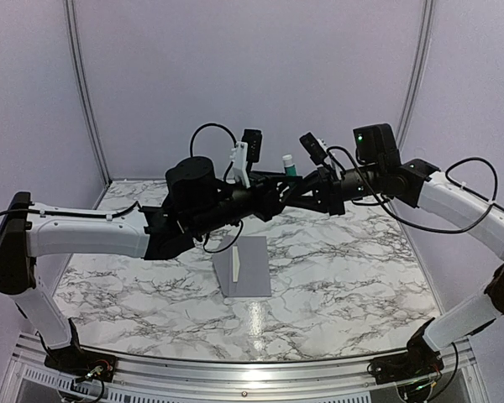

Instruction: Place the letter into the envelope and seal it

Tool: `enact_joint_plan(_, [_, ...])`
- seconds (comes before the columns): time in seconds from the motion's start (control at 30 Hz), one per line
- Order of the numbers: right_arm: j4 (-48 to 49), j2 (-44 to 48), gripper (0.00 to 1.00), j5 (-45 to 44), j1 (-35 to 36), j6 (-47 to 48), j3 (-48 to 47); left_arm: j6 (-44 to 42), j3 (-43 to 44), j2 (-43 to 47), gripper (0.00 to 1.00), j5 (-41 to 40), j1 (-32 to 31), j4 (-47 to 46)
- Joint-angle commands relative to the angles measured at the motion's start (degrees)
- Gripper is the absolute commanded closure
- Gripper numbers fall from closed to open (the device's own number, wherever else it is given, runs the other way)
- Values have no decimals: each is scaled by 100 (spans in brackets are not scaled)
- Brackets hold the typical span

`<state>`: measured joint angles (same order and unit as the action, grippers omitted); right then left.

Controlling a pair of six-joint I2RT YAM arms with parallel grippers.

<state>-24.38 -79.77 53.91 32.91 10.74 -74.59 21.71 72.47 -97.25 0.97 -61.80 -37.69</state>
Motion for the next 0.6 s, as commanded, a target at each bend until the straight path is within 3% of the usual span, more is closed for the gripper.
enact_joint_plan(0.0, [85,45,100,23,39,30,14,22,100,-49,70,55,51,-203])
enact_joint_plan(0.1, [68,41,100,6,40,64,14,100,138,-95,74,106,78,-203])
enact_joint_plan(0.2, [41,55,99,-10,39,85,32,104,149,-132,85,174,89,-208])
enact_joint_plan(0.27, [20,89,91,-93,38,92,36,100,146,-129,93,148,89,-204])
enact_joint_plan(0.37, [-24,177,67,-496,37,95,54,120,107,-106,97,18,89,-211])
enact_joint_plan(0.43, [-70,194,63,-678,37,126,37,122,101,-101,98,-17,89,-212])
enact_joint_plan(0.57, [-93,183,63,-728,37,132,24,111,110,-128,99,-40,89,-236])
